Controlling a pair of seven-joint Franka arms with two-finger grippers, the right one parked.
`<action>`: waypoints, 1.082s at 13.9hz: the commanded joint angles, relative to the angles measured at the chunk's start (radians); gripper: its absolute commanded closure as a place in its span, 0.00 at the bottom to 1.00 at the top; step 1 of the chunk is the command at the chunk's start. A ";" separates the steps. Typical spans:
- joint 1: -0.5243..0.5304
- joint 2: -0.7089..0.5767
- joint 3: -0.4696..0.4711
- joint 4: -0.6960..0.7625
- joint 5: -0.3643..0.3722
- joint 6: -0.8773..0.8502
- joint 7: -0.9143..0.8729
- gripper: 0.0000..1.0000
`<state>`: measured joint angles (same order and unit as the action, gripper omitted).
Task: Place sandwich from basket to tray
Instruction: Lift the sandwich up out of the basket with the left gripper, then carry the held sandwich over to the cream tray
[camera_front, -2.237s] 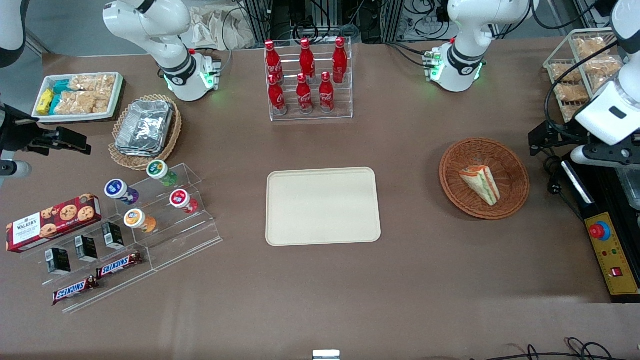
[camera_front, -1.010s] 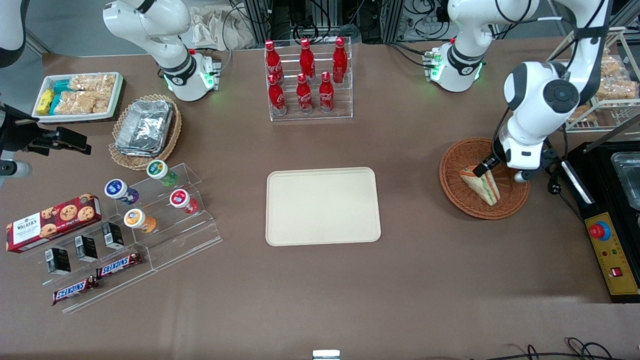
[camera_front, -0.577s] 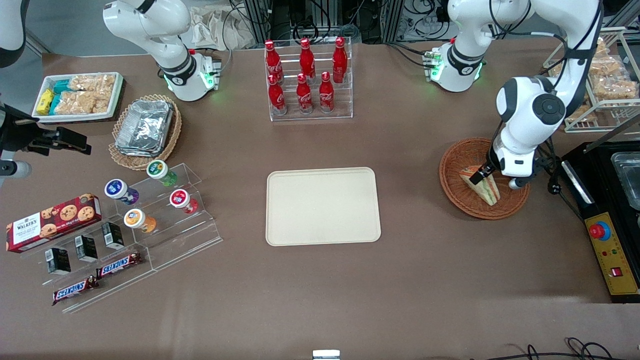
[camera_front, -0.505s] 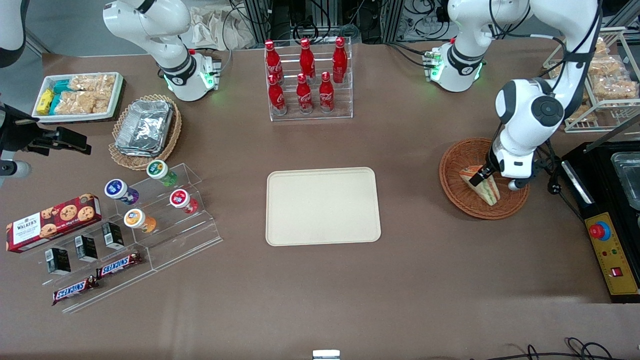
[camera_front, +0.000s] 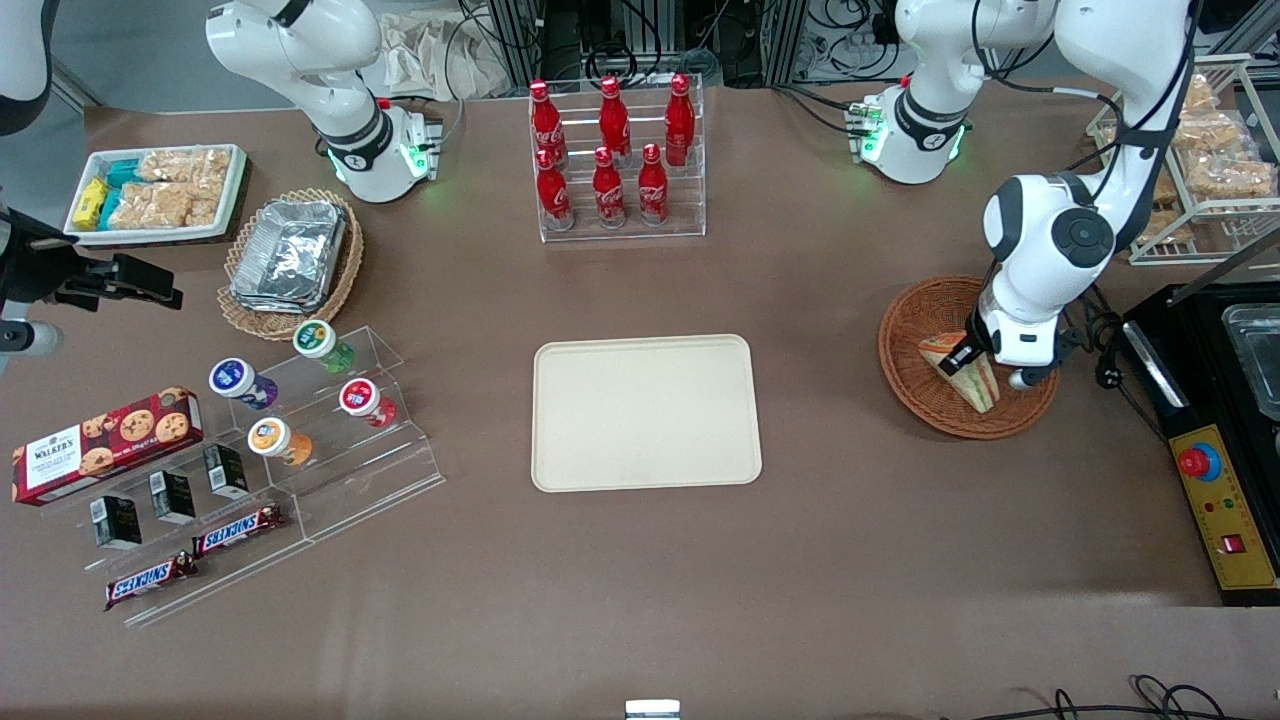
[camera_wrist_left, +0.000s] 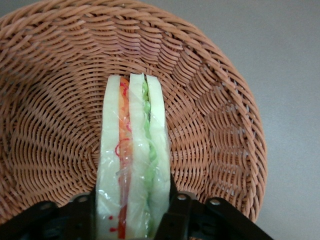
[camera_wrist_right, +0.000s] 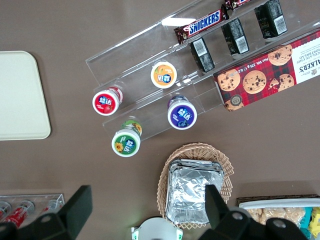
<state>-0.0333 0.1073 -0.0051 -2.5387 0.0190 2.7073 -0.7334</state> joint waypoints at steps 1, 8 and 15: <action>0.000 -0.023 0.004 -0.008 0.029 0.040 -0.020 1.00; 0.000 -0.176 0.004 0.222 0.050 -0.427 0.170 1.00; -0.014 -0.083 -0.091 0.864 0.009 -1.159 0.480 1.00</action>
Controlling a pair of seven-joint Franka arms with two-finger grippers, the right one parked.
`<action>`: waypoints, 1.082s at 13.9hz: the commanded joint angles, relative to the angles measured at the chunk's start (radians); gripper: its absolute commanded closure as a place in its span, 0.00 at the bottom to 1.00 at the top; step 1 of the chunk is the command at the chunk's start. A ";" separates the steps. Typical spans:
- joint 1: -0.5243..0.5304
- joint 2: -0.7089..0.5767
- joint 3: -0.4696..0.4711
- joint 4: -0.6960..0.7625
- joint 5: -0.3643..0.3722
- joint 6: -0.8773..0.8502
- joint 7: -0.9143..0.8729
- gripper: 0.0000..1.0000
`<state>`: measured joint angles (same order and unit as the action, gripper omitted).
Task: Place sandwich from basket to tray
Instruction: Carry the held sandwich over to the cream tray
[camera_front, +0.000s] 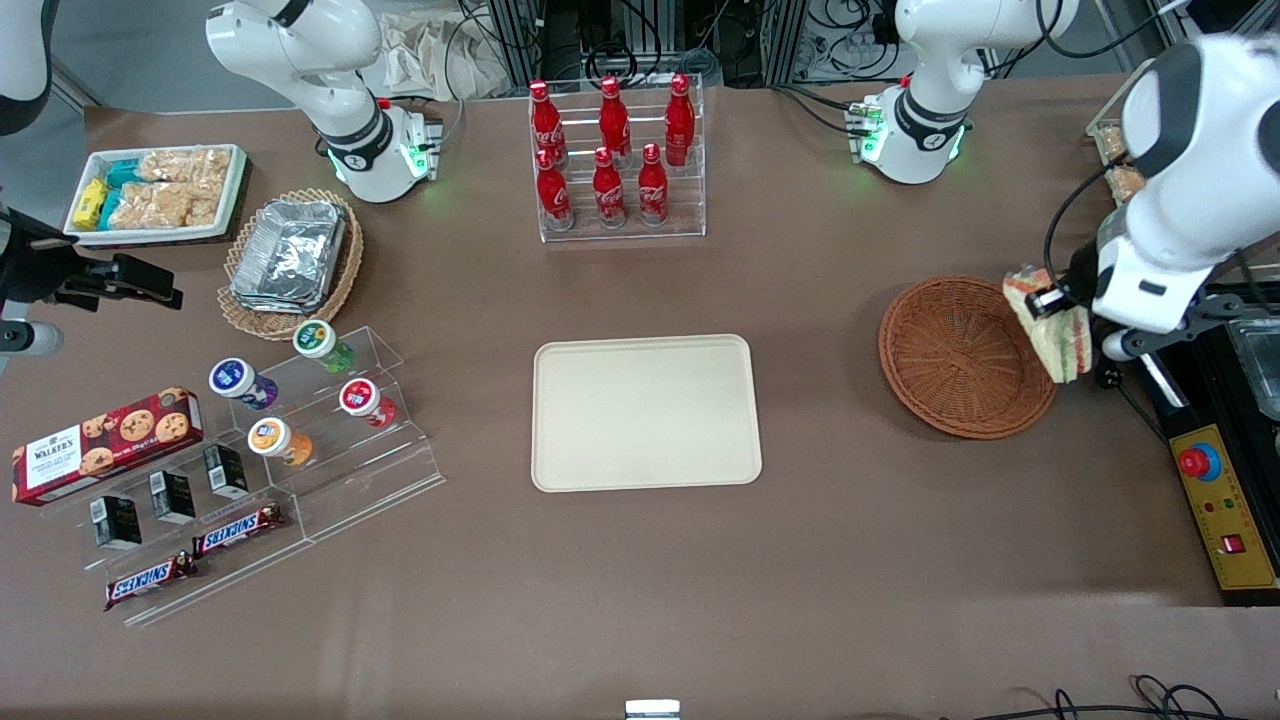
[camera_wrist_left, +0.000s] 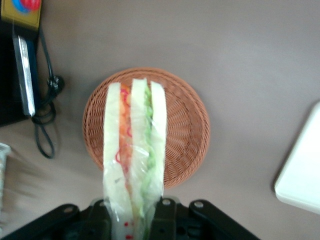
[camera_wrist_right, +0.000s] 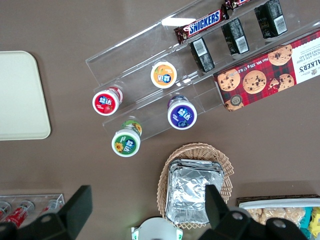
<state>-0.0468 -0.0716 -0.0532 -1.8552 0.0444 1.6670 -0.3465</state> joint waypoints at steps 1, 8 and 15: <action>-0.001 0.120 -0.065 0.241 -0.040 -0.160 0.081 1.00; -0.007 0.222 -0.301 0.266 -0.256 -0.040 0.021 1.00; -0.186 0.501 -0.352 0.206 -0.066 0.428 -0.256 1.00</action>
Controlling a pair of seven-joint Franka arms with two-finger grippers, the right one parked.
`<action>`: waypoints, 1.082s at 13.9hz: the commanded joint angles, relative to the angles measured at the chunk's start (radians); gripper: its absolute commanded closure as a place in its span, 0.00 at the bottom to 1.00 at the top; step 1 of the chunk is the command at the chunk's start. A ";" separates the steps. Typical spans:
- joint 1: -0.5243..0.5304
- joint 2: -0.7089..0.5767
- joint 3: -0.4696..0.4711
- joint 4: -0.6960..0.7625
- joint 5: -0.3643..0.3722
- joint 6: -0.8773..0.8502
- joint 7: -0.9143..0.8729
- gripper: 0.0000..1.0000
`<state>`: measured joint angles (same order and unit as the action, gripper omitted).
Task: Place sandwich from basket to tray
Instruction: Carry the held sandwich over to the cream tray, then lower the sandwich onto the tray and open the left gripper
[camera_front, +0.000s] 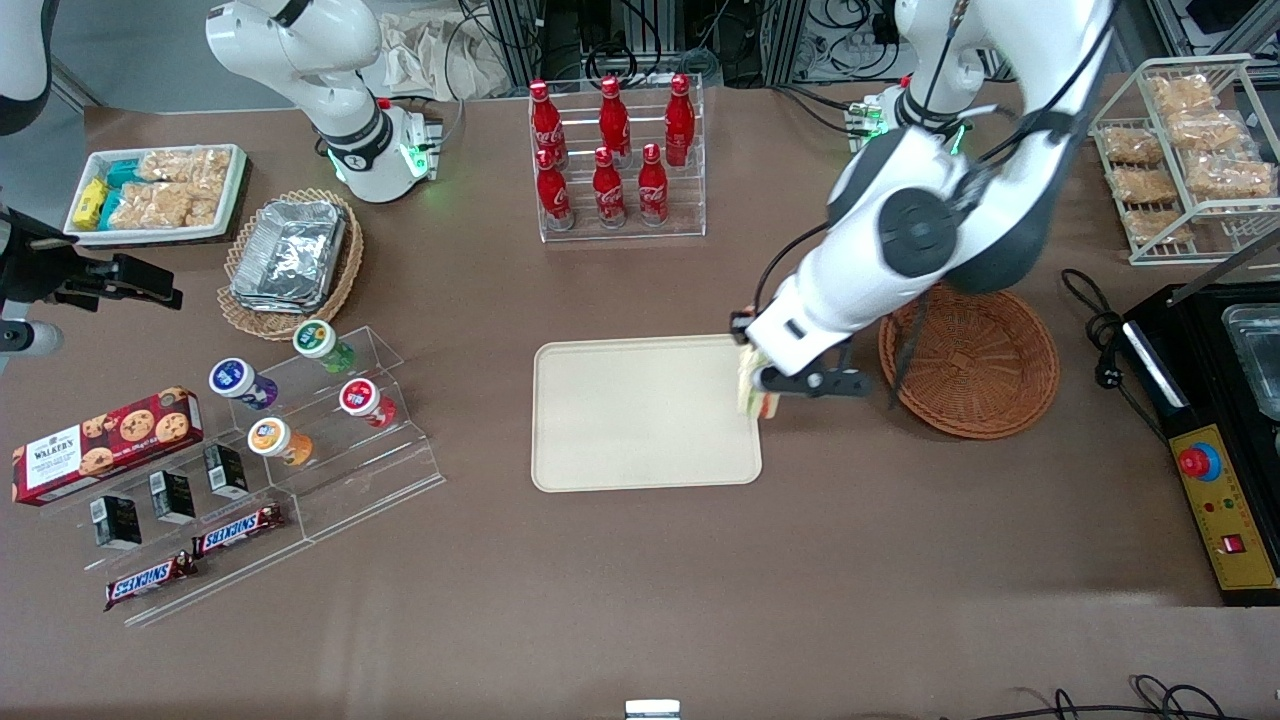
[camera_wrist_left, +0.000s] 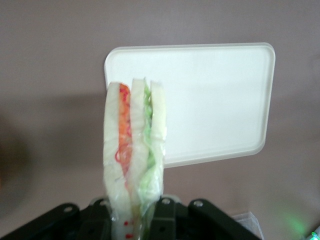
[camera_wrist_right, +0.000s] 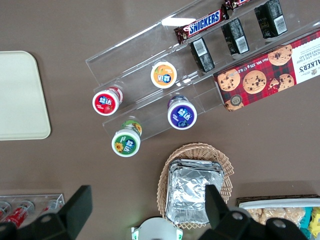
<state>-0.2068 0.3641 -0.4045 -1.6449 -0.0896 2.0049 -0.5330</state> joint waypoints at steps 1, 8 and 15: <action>-0.039 0.091 0.001 -0.022 0.112 0.136 -0.093 1.00; -0.048 0.265 0.001 -0.039 0.338 0.279 -0.263 1.00; -0.086 0.300 0.003 -0.041 0.413 0.313 -0.401 1.00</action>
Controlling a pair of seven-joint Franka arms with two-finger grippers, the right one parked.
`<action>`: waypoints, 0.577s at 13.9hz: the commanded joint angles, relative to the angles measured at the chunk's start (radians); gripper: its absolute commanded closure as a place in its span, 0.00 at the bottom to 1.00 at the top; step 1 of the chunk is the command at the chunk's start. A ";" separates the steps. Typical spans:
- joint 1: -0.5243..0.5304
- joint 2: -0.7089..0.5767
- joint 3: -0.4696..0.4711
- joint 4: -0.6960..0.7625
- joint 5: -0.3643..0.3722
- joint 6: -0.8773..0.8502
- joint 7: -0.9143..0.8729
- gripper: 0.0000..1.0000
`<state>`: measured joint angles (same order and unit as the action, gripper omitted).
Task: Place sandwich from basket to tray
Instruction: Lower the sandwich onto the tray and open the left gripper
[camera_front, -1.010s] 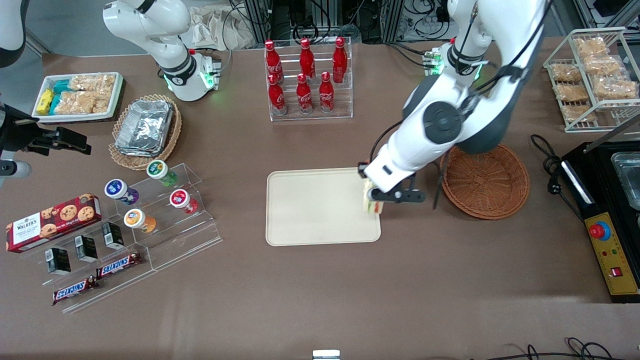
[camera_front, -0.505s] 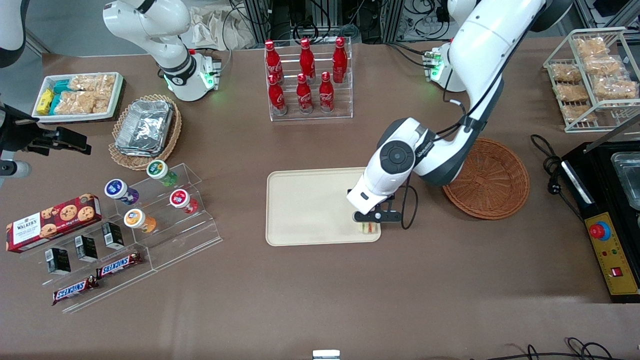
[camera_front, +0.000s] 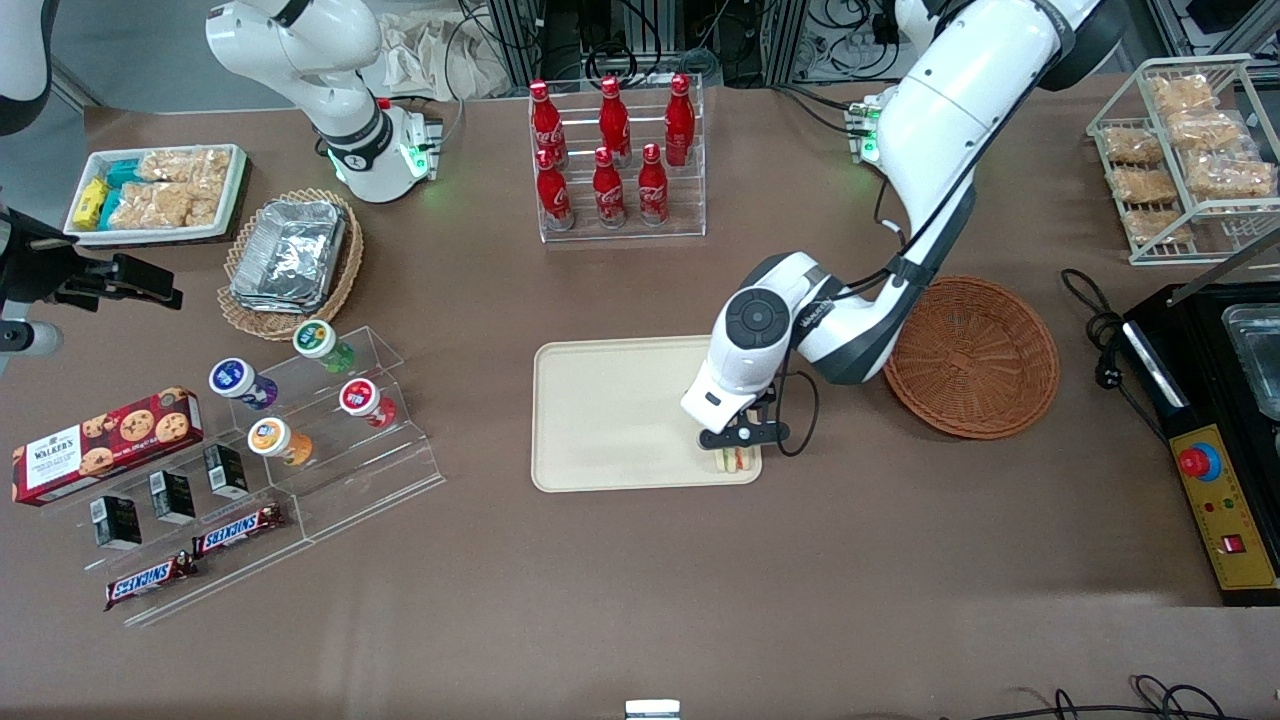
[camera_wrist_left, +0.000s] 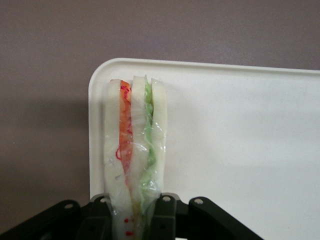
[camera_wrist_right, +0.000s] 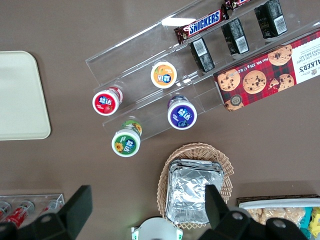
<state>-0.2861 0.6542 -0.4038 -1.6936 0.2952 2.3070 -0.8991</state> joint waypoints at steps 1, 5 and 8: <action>-0.007 0.016 0.002 0.006 0.028 0.011 -0.037 1.00; -0.005 0.030 0.002 0.006 0.028 0.011 -0.037 0.00; -0.002 0.018 0.002 0.017 0.027 0.011 -0.038 0.00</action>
<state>-0.2863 0.6802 -0.4030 -1.6900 0.2976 2.3102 -0.9049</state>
